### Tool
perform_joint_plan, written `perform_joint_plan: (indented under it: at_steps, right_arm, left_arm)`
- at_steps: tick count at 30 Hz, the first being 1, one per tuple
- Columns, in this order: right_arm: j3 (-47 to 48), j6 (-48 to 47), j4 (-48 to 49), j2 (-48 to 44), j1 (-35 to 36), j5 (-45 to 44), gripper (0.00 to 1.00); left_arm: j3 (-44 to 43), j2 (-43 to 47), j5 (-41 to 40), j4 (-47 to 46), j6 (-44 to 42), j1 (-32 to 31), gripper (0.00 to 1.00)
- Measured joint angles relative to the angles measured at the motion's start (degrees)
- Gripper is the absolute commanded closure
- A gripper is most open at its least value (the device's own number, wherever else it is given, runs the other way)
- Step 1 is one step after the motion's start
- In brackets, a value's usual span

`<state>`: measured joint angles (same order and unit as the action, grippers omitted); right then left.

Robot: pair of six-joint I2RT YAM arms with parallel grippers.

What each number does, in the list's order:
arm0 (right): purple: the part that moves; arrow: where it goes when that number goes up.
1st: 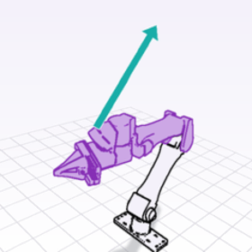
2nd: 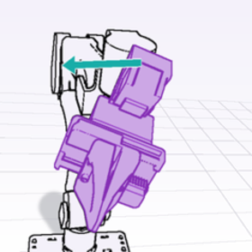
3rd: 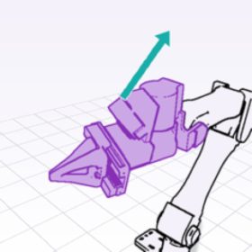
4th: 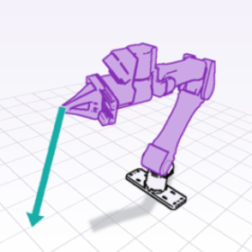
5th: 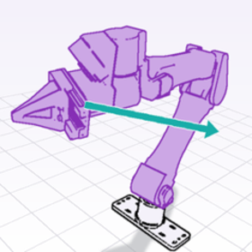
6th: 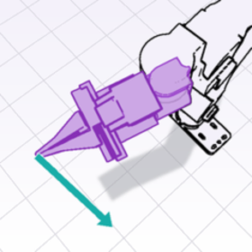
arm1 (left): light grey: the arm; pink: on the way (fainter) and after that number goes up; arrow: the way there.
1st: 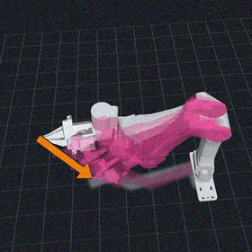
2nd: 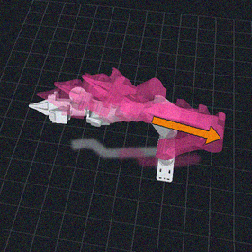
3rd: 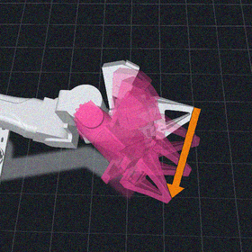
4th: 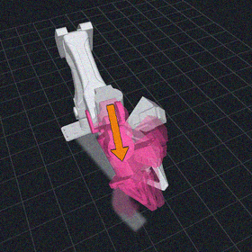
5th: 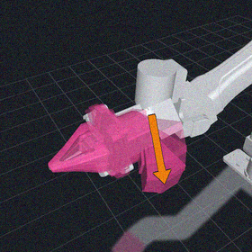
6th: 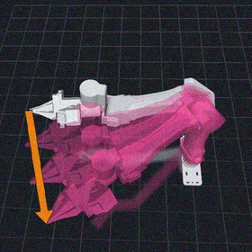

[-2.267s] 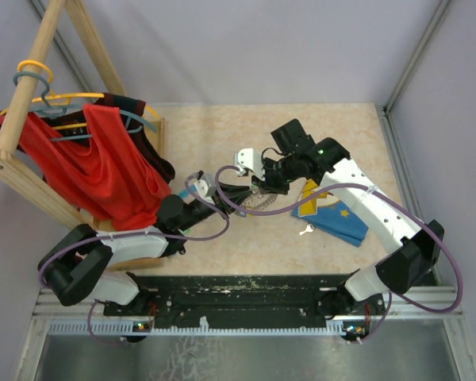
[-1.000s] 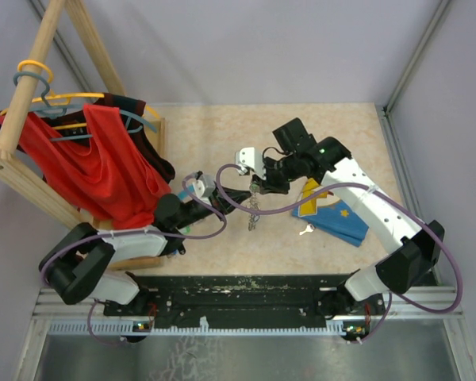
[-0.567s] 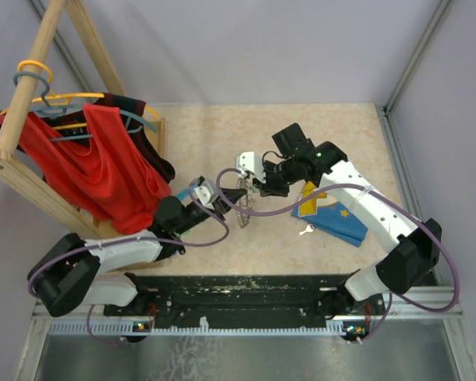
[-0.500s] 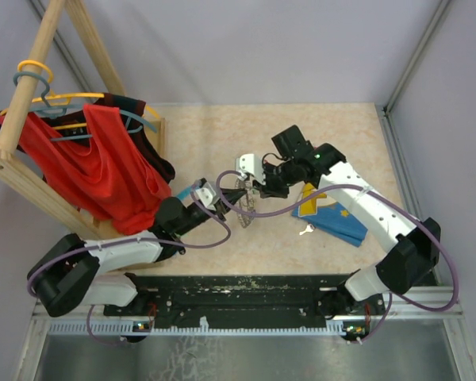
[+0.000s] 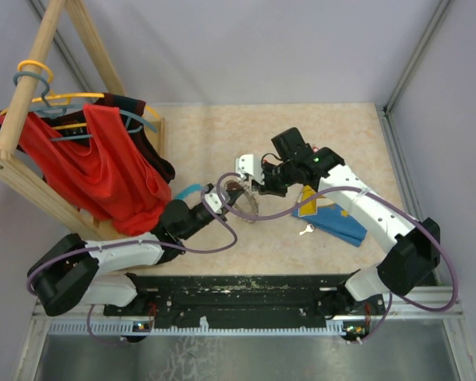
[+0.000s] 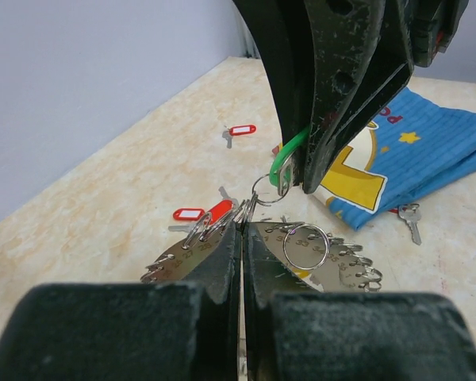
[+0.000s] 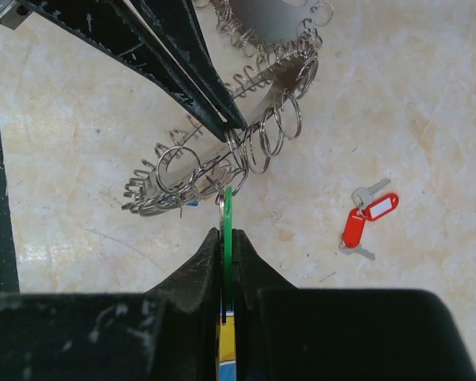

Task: Remove the keys from the keyring
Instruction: Remove the key from the keyring.

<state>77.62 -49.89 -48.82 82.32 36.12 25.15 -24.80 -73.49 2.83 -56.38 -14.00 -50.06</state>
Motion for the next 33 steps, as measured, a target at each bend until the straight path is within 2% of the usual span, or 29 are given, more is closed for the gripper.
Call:
perform_joint_plan:
  at_steps: [10, 27, 30, 33]
  right_arm:
    - [0.0, 0.0, 0.5, -0.2, 0.5, 1.3, 1.00]
    - [0.0, -0.7, 0.2, -0.3, 1.6, 0.6, 1.00]
    - [0.0, -0.6, -0.1, -0.5, 1.6, 0.5, 1.00]
    - [0.0, -0.6, -0.3, -0.7, 1.4, 1.0, 1.00]
  left_arm:
    - [-1.8, -0.2, -0.5, 4.6, 0.8, -0.2, 1.00]
    - [-5.4, -0.2, -1.0, 11.7, 7.2, -0.4, 1.00]
    - [-5.3, -0.2, -0.9, 11.3, 9.0, -0.4, 0.89]
    - [-3.9, -0.2, -0.9, 8.7, 10.6, -0.4, 0.86]
